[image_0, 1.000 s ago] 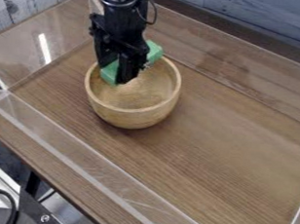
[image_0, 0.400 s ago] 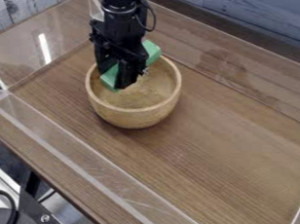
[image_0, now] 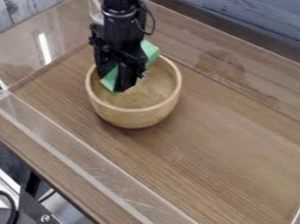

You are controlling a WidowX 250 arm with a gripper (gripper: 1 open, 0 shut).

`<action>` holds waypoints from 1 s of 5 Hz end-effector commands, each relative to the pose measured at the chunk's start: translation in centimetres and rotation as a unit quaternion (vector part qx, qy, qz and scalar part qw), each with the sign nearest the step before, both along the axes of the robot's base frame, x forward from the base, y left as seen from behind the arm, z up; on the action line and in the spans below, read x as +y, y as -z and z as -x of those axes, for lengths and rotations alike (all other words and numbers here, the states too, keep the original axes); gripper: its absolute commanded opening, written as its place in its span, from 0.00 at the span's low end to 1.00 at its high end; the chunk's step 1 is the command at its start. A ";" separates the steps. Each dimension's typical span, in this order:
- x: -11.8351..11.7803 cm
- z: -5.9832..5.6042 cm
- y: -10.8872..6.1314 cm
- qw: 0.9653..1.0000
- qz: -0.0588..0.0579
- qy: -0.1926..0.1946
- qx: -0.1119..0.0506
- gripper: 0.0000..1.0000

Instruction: Put the green block in the brown bowl

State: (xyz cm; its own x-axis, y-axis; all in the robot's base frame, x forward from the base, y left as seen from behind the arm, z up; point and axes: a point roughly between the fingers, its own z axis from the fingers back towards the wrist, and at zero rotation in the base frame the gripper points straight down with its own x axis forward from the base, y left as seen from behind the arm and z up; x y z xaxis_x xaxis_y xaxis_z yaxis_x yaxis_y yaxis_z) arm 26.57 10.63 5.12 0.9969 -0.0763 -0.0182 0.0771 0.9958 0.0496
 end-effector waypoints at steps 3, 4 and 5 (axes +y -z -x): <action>0.8 -0.7 -1.2 1.000 -0.004 -0.009 -0.019 1.00; 0.8 -0.7 -2.4 1.000 0.004 -0.012 -0.028 1.00; 0.9 -0.7 -4.9 0.999 0.011 -0.017 -0.050 1.00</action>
State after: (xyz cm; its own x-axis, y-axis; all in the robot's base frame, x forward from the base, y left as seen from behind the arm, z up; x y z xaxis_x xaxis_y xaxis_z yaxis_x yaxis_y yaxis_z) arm 26.47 11.04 8.21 0.9988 -0.0423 0.0225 0.0422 0.9991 0.0062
